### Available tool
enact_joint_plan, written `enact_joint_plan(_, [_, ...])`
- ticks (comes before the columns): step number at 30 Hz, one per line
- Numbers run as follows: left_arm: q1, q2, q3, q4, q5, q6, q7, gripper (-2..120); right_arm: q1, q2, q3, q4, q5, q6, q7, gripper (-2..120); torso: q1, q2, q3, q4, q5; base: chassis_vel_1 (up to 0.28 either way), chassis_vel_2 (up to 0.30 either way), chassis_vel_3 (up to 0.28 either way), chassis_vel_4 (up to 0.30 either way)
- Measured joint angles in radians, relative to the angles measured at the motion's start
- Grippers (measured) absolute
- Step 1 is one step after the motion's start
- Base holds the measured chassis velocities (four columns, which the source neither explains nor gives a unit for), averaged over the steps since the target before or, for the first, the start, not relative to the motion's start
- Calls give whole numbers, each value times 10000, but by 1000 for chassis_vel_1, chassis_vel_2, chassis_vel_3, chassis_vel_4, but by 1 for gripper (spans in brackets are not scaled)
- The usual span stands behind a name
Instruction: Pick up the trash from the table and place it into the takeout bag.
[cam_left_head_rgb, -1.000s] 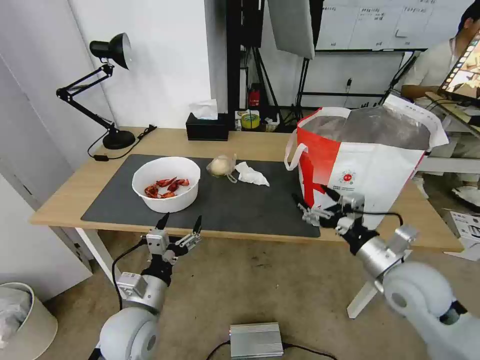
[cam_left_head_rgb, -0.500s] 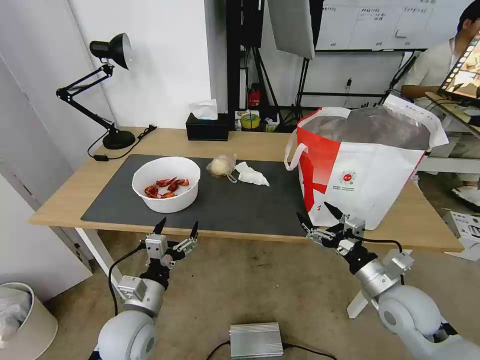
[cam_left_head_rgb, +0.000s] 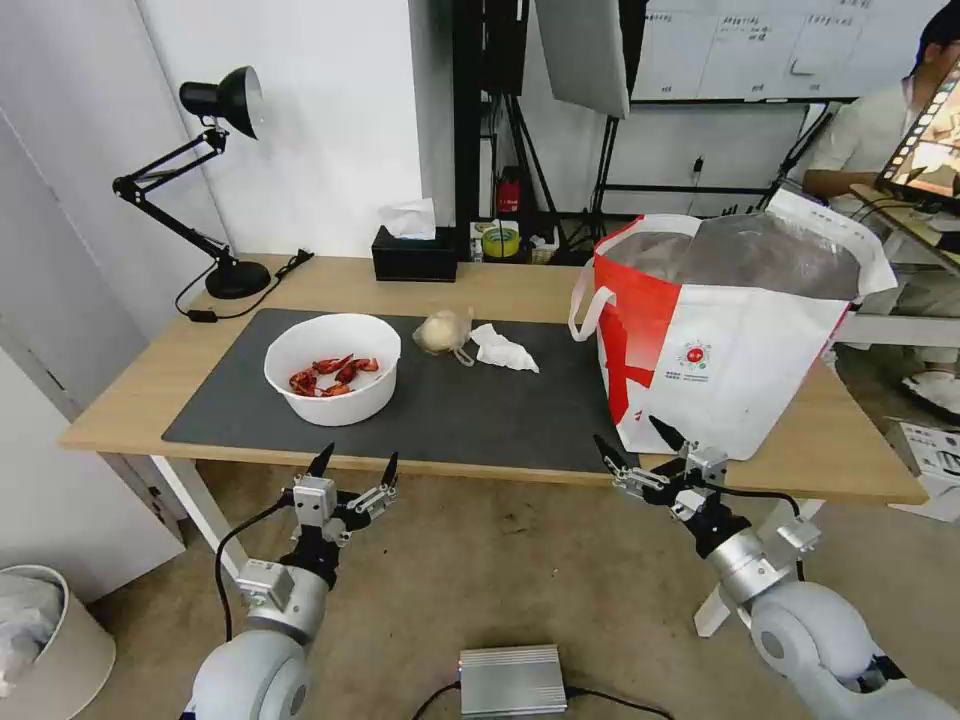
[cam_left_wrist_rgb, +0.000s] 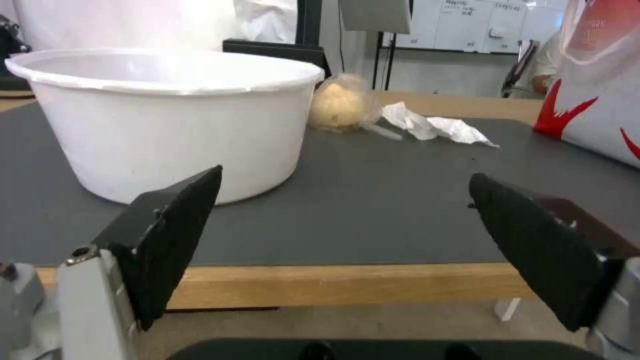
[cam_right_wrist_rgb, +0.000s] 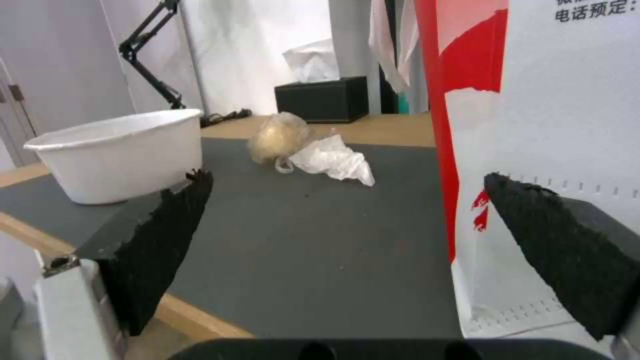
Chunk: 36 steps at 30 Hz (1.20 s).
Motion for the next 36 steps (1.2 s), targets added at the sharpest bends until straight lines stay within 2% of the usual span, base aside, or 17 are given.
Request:
enact_joint_plan(12, [16, -27, -31, -31, 10, 7, -24, 100, 540, -275, -562, 8, 233, -342, 28, 100, 1, 0, 0, 1, 0, 0, 0, 0, 0])
enact_joint_plan(27, [39, -66, -55, -79, 3, 5, -59, 100, 1302, -115, -1464, -273, 270, -397, 285, 100, 1, 0, 0, 0, 0, 0, 0, 0, 0])
enact_joint_plan(33, [126, -269, -70, -121, 109, 3, -69, 100, 3521, 42, -2912, -508, 354, -1467, 1452, 100, 1, 0, 1, 0, -1, 0, 0, 0, 0])
enact_joint_plan(34, [126, -269, -70, -121, 109, 3, -69, 100, 3521, 42, -2912, -508, 354, -1467, 1452, 100, 1, 0, 1, 0, -1, 0, 0, 0, 0])
enact_joint_plan(36, [184, -388, -60, -168, 205, 2, -70, 100, 4543, 250, -3559, -698, 461, -2127, 2055, 100, 1, -1, 2, 1, 1, 0, 0, 0, 0])
